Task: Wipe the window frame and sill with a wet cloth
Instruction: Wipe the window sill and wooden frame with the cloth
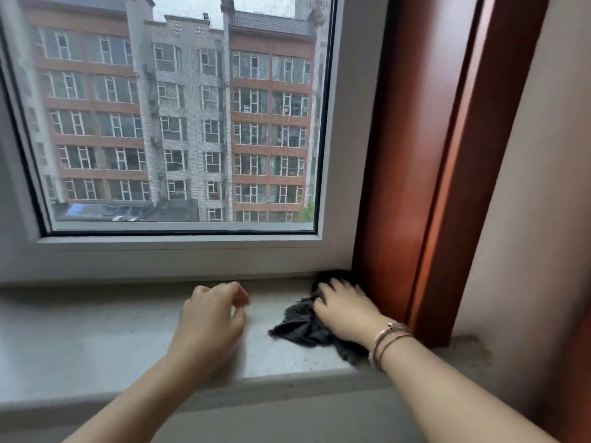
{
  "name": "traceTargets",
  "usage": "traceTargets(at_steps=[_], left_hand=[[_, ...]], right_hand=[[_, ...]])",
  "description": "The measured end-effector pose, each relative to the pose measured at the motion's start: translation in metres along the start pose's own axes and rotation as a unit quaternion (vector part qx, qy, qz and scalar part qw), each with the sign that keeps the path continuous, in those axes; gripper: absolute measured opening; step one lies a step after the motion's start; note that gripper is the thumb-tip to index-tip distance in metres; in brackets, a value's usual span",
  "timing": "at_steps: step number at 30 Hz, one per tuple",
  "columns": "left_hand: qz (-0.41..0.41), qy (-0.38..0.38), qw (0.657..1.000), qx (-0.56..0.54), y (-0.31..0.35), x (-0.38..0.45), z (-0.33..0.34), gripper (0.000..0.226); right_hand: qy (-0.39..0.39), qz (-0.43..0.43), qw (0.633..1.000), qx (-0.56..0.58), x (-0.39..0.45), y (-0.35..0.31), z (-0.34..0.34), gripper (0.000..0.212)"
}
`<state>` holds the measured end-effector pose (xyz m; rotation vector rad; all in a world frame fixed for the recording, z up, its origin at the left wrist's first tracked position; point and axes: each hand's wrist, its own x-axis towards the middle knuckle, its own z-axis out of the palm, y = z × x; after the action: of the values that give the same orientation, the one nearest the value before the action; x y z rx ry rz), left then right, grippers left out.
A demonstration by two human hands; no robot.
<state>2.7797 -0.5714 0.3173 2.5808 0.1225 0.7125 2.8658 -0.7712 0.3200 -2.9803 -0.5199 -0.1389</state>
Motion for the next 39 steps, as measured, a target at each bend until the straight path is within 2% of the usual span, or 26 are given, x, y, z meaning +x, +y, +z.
traceTargets(at_steps=[3,6,8,19,25,31,33,37,39], left_hand=[[-0.011,0.041,0.999,0.035,0.001,-0.016,0.001,0.015],[0.001,0.132,0.991,0.031,0.001,-0.022,0.003,0.019],[0.018,0.159,0.985,0.070,0.002,-0.026,0.004,0.016],[0.038,0.167,0.982,0.075,0.003,-0.028,0.008,0.019],[0.043,0.155,0.985,0.066,0.005,-0.030,0.007,0.020],[0.052,0.162,0.984,0.053,0.004,-0.032,0.005,0.015],[0.047,0.160,0.985,0.038,0.002,-0.032,0.004,0.016],[0.030,0.139,0.989,-0.031,0.001,-0.030,0.003,0.015],[0.015,0.131,0.988,-0.076,-0.001,-0.029,0.002,0.015]], right_hand=[[-0.002,0.013,1.000,0.008,0.001,0.010,0.000,0.043],[0.001,0.020,1.000,0.015,0.006,0.003,-0.001,0.045],[0.002,0.016,1.000,0.017,0.006,0.002,-0.001,0.046],[-0.045,-0.040,0.998,0.005,0.014,0.005,-0.006,0.053],[-0.026,-0.092,0.995,0.024,0.015,-0.028,0.003,0.048],[0.002,-0.189,0.981,0.051,-0.006,-0.068,0.011,0.043],[-0.002,-0.168,0.984,0.058,-0.010,-0.055,0.009,0.042],[-0.011,-0.011,0.999,0.045,-0.005,0.005,0.000,0.040],[-0.018,0.026,0.999,0.015,0.001,0.012,0.000,0.043]])
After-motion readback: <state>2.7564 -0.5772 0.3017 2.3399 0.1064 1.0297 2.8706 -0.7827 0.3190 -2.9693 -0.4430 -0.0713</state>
